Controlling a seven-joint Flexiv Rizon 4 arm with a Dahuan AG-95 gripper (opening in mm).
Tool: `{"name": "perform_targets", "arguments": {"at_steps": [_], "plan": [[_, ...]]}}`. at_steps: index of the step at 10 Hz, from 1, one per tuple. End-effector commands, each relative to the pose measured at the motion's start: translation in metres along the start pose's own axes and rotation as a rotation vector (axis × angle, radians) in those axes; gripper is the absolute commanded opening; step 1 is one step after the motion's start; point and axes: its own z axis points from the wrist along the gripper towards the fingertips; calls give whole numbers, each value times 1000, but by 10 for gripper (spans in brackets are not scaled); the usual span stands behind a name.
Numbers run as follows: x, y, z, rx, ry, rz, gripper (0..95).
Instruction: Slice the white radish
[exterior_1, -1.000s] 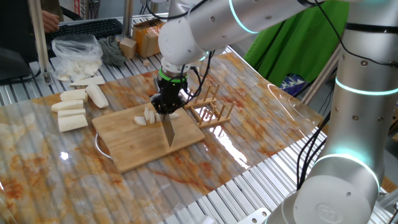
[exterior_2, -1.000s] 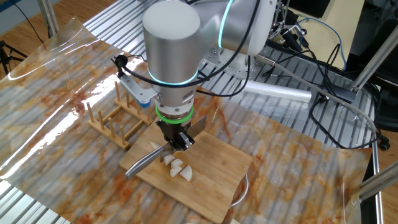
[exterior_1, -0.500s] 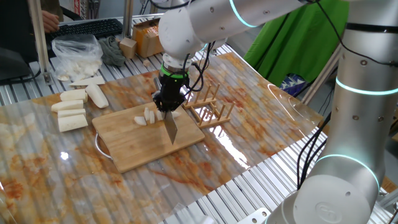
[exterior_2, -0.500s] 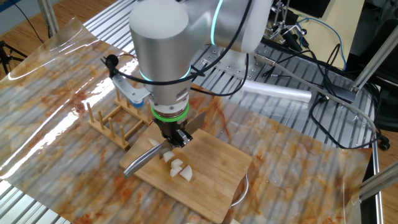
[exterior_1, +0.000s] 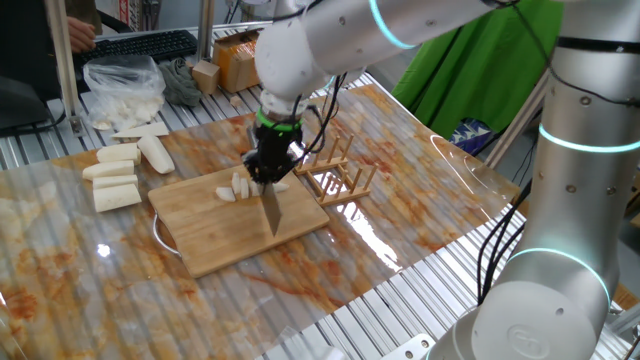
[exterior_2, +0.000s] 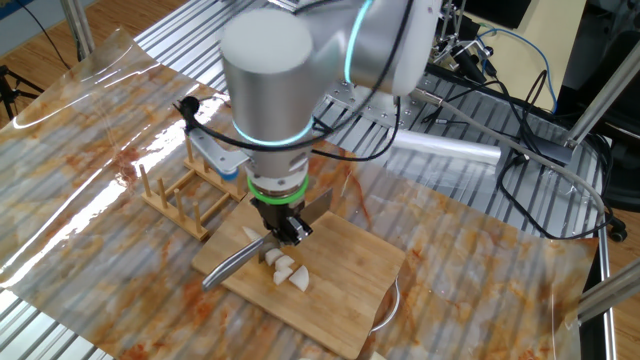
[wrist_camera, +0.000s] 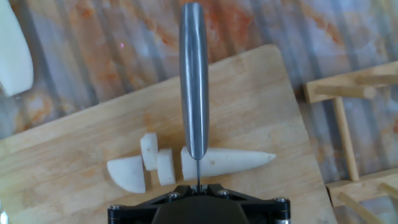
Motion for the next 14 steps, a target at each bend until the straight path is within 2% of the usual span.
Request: {"name": "perform_targets", "arguments": {"at_steps": [1,3,4,5,6,8,11,12,14], "plan": [[-1,0,5,10,14,-11,0],[0,2,3,10,19,11,0],[2,4,-5,22,29,13,0],[3,5,-14,12,39,24,0],[4,6,-15,3,39,30,0],[6,7,-17,19,37,20,0],[10,0,-31,31,50,11,0],[11,-2,-33,24,54,17,0],[12,-6,-38,29,56,8,0]]}}
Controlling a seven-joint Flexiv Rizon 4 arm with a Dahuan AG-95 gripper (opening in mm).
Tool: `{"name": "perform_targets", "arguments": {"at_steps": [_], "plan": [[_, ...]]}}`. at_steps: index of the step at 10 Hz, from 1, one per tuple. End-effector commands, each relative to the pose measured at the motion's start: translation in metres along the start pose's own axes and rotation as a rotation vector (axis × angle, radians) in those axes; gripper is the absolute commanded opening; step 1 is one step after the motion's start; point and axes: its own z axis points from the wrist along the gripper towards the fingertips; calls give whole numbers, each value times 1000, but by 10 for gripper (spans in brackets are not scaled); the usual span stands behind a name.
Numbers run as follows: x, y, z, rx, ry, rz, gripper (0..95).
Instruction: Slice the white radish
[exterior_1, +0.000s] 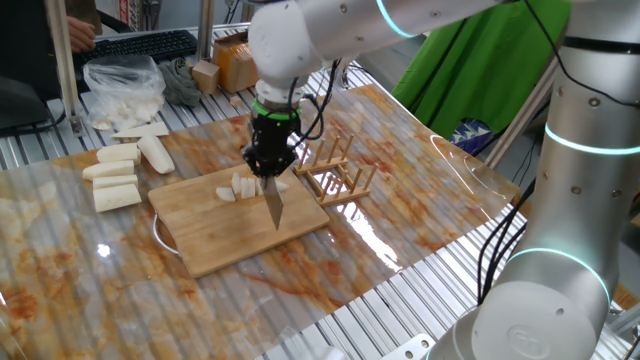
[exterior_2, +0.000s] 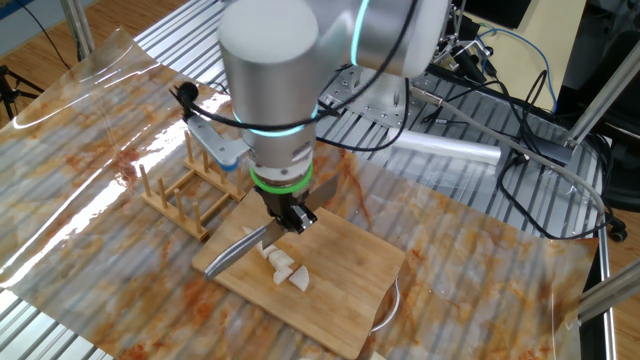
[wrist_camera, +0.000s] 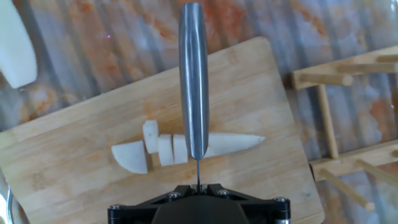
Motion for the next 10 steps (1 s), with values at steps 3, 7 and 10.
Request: {"name": "perform_targets", "arguments": {"at_steps": [3,7,10], "plan": [[-5,-14,0,-6,-7,-25,0],[-6,-15,3,-16,-10,-21,0],[-9,-12,14,-15,-13,-34,0]]}}
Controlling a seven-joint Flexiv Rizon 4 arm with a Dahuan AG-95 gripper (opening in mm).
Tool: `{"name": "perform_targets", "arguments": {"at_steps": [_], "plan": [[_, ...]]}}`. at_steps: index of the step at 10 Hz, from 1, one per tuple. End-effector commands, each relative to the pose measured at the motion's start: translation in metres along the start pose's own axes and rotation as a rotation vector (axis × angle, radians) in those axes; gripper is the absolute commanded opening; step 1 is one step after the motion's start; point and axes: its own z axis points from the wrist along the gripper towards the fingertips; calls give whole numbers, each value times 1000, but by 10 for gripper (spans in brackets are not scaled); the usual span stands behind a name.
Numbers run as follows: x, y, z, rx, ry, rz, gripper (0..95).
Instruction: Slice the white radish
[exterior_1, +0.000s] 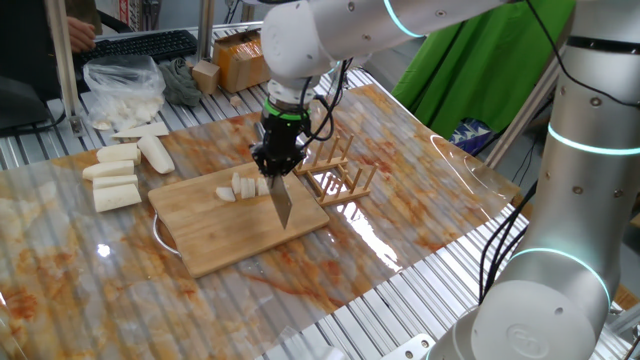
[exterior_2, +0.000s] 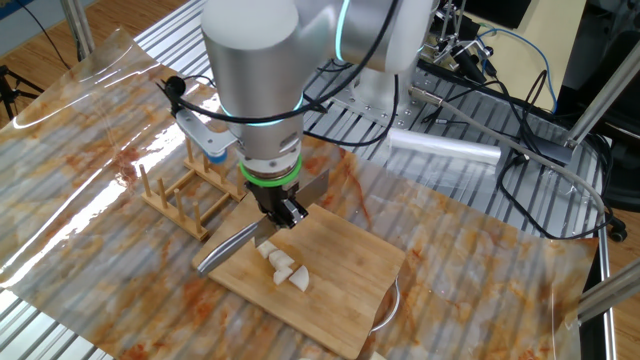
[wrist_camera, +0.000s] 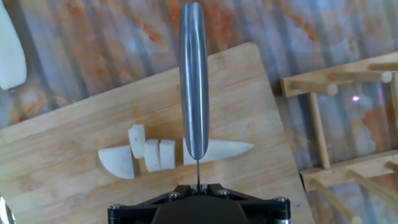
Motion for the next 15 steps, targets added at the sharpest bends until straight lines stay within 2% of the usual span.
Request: {"name": "perform_targets", "arguments": {"at_steps": [1,2,3,6,7,9,10,13,15], "plan": [[-4,2,16,0,-5,-10,0],[-5,4,28,12,-11,-12,0],[-5,3,32,11,-15,-8,0],[-4,4,31,-4,-14,11,0],[-6,6,28,-17,-8,23,0],[-3,11,21,-8,-1,33,0],[-1,14,19,-13,-1,38,0],[1,11,15,1,-3,21,0],[4,5,5,-6,5,23,0]]}}
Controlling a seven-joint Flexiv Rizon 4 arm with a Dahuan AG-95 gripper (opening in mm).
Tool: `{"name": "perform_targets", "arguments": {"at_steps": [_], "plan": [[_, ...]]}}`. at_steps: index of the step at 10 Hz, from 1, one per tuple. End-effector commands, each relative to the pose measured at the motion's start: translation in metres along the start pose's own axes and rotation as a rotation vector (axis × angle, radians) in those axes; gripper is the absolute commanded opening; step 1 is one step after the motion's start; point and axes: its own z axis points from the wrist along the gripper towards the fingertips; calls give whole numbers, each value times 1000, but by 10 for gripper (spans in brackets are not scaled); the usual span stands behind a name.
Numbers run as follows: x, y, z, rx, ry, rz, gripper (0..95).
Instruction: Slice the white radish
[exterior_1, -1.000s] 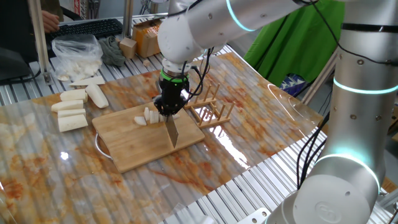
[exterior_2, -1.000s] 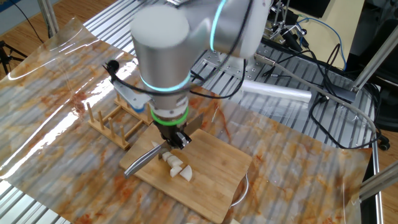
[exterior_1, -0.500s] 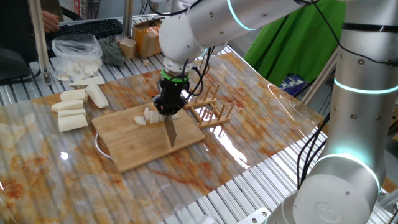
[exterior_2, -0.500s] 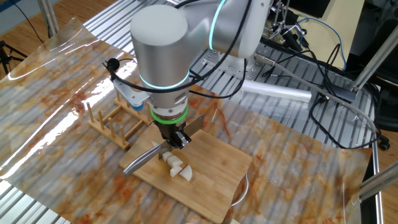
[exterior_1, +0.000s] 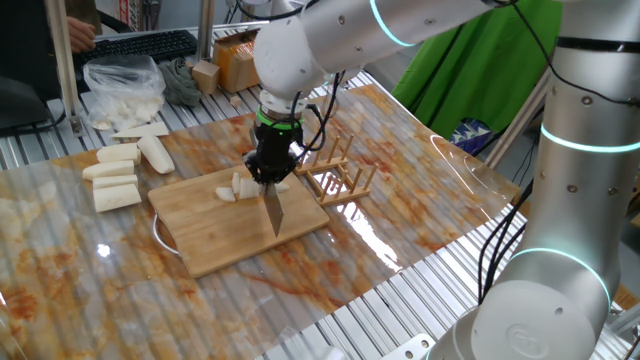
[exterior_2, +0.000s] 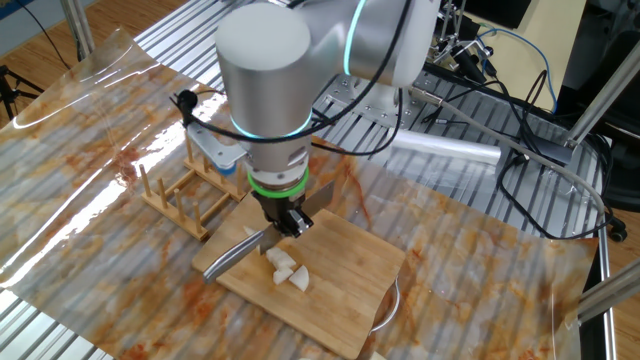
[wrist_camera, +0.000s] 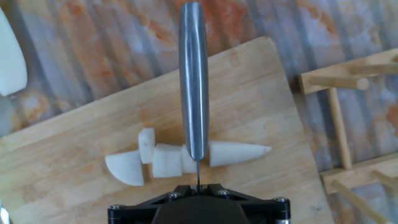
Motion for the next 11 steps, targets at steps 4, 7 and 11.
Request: {"name": "perform_targets", "arguments": {"at_steps": [4,7,11], "plan": [[2,-12,-17,-2,8,-7,0],[-4,-22,-13,-4,4,-28,0],[-4,-22,-10,-6,5,-28,0]]}}
